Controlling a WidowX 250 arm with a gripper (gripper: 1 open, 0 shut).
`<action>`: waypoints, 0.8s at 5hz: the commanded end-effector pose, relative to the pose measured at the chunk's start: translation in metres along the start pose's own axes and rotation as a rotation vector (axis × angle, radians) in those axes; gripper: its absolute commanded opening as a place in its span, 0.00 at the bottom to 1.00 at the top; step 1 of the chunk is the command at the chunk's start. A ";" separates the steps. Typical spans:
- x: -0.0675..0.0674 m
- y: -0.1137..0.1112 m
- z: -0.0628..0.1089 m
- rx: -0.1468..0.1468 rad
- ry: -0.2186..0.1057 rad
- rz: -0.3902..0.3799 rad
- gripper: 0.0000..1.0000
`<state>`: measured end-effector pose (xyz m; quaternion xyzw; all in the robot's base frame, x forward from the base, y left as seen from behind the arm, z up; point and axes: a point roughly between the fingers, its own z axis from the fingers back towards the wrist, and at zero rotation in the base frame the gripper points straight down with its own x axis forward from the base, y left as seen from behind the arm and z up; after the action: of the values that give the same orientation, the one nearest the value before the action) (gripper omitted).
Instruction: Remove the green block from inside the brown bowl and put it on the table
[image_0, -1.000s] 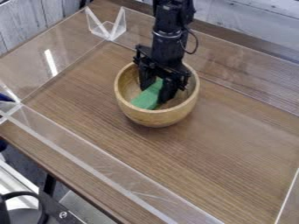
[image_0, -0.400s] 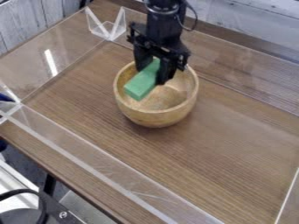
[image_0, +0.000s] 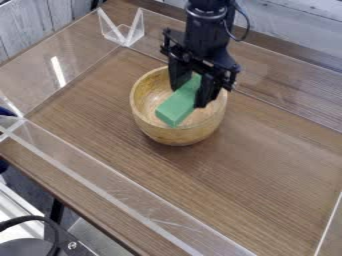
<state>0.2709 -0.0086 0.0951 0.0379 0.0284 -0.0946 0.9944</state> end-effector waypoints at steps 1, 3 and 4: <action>0.000 -0.023 0.021 -0.007 -0.050 -0.025 0.00; 0.001 -0.035 0.017 0.032 -0.010 -0.037 0.00; 0.000 -0.037 0.018 0.023 -0.013 -0.087 0.00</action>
<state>0.2566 -0.0441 0.0956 0.0491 0.0534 -0.1365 0.9880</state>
